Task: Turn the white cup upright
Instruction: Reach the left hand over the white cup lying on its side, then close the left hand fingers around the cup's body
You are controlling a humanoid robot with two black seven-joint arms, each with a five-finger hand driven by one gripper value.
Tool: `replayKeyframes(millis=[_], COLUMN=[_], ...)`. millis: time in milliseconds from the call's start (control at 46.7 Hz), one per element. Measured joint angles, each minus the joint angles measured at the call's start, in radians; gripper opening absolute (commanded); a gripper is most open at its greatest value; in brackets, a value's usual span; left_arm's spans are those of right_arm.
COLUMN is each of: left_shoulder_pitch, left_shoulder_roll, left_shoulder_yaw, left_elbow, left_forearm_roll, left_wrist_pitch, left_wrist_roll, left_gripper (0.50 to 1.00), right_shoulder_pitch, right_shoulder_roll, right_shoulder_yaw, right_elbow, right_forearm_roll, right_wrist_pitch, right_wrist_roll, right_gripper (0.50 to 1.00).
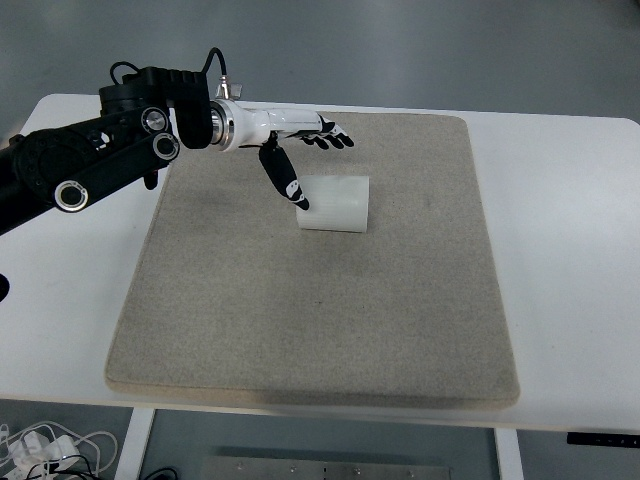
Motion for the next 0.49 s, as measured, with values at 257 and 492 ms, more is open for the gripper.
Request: replayKeyframes(millis=[257, 492], left_shoulder_pitch=[0.005, 0.010], left_shoulder_roll=[-0.076, -0.110], left_shoulder_yaw=[0.000, -0.001], left_elbow=[0.068, 0.122], left_forearm_roll=[0.056, 0.092], left_wrist_pitch=[0.002, 0.003], left_wrist_roll=[0.000, -0.002], left_gripper=[0.964, 0.964], right_shoulder_pitch=[0.000, 0.000], right_shoulder_roll=[0.000, 0.000], right_shoulder_yaw=[0.000, 0.000], right_elbow=[0.000, 0.000], right_forearm_roll=[0.000, 0.000], right_wrist_pitch=[0.000, 0.000], right_wrist_roll=[0.000, 0.000], right_gripper=[0.952, 0.952])
